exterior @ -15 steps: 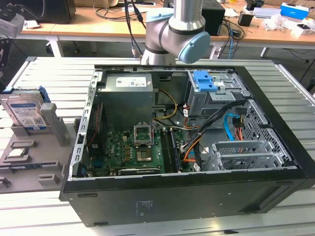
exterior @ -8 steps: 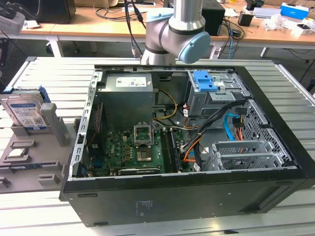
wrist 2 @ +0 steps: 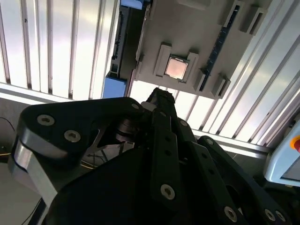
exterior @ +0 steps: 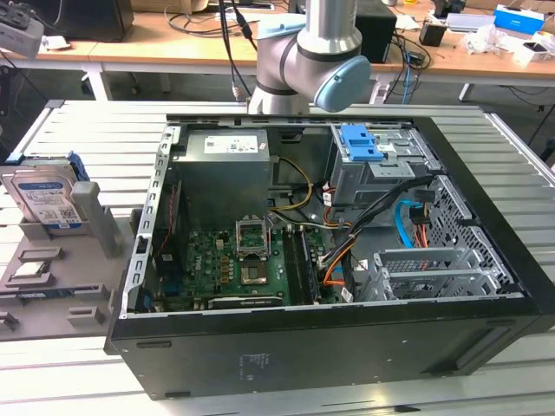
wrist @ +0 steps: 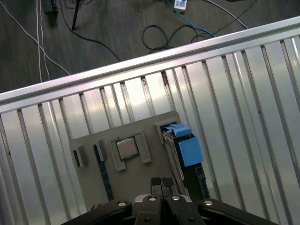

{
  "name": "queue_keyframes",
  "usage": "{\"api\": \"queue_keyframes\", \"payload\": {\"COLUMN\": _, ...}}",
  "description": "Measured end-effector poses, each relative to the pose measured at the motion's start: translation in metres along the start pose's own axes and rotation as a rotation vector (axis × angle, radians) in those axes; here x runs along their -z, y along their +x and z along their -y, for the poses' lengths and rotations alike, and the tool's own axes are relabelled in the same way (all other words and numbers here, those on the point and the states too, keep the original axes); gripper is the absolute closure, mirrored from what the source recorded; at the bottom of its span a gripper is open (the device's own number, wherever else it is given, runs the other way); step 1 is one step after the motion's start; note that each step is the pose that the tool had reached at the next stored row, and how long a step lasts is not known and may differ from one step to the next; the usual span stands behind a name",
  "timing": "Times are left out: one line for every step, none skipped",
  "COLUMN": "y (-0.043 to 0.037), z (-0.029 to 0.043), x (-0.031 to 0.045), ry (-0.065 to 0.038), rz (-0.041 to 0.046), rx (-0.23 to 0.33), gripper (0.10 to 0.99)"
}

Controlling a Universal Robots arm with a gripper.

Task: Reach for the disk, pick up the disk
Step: 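Pick up the disk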

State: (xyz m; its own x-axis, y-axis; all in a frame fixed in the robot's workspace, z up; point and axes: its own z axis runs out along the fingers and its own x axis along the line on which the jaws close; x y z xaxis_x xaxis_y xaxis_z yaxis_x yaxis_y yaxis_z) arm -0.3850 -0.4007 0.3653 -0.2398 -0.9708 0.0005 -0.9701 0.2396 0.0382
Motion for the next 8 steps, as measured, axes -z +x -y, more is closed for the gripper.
{"api": "queue_keyframes", "payload": {"y": 0.0, "z": 0.0, "x": 0.0, "ry": 0.0, "rz": -0.0005, "rx": 0.013, "gripper": 0.98}}
{"api": "queue_keyframes", "payload": {"y": 0.0, "z": 0.0, "x": 0.0, "ry": 0.0, "rz": -0.0008, "rx": 0.022, "gripper": 0.98}}
{"api": "queue_keyframes", "payload": {"y": 0.0, "z": 0.0, "x": 0.0, "ry": 0.0, "rz": -0.0012, "rx": 0.031, "gripper": 0.98}}
{"api": "queue_keyframes", "payload": {"y": 0.0, "z": 0.0, "x": 0.0, "ry": 0.0, "rz": -0.0016, "rx": 0.039, "gripper": 0.98}}
{"api": "queue_keyframes", "payload": {"y": 0.0, "z": 0.0, "x": 0.0, "ry": 0.0, "rz": -0.0019, "rx": 0.048, "gripper": 0.98}}
{"api": "queue_keyframes", "payload": {"y": 0.0, "z": 0.0, "x": 0.0, "ry": 0.0, "rz": -0.0024, "rx": 0.062, "gripper": 0.98}}
{"api": "queue_keyframes", "payload": {"y": 0.0, "z": 0.0, "x": 0.0, "ry": 0.0, "rz": -0.0027, "rx": 0.071, "gripper": 0.98}}
{"api": "queue_keyframes", "payload": {"y": 0.0, "z": 0.0, "x": 0.0, "ry": 0.0, "rz": -0.0031, "rx": 0.08, "gripper": 0.98}}
